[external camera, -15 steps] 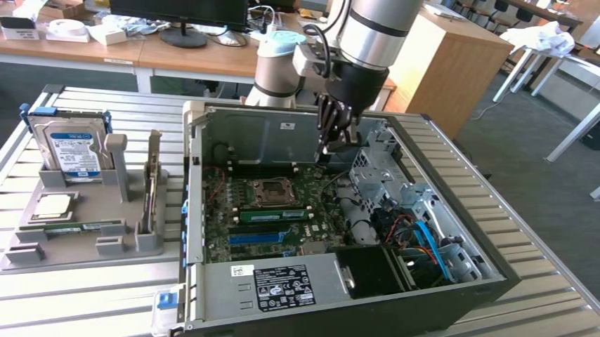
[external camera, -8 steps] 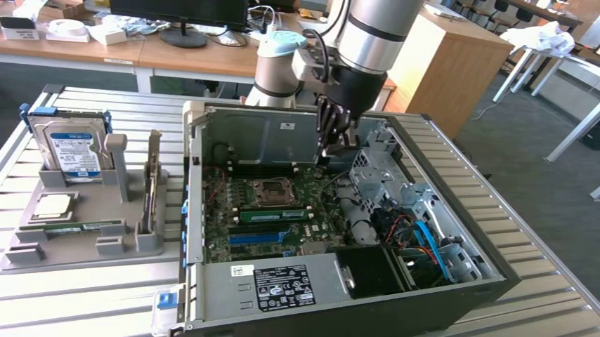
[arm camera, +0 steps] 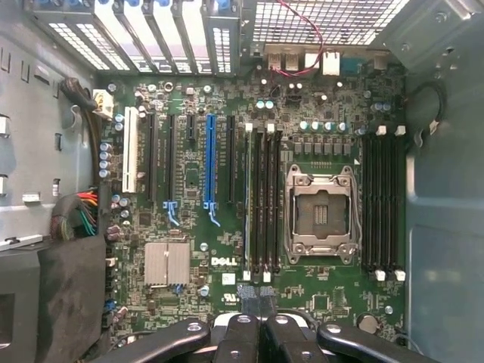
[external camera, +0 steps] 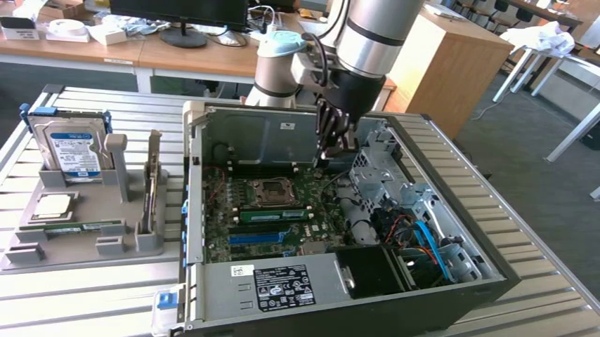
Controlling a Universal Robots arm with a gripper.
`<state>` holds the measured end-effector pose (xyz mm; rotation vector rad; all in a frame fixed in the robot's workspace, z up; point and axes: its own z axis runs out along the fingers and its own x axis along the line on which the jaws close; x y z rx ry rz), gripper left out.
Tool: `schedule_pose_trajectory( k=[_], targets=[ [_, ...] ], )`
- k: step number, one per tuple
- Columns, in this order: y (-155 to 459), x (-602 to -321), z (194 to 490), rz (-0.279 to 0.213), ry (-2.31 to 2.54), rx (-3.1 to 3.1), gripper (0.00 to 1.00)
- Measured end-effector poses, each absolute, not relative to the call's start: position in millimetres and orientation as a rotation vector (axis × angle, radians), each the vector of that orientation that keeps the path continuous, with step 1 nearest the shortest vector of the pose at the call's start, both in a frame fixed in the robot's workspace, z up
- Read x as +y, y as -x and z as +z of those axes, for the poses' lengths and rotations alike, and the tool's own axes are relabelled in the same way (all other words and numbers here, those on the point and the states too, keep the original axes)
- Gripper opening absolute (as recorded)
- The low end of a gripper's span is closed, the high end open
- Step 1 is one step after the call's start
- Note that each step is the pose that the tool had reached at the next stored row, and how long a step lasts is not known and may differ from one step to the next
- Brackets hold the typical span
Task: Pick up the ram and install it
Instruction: 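Press down the ram until it locks into place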
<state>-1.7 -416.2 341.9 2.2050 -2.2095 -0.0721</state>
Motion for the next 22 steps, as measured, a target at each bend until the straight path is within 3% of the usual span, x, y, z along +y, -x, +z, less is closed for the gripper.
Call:
schedule_pose_trajectory(
  k=[22],
  targets=[
    [1.7, -416.2, 334.5, -0.072, -2.205, -2.210, 0.10]
  ],
)
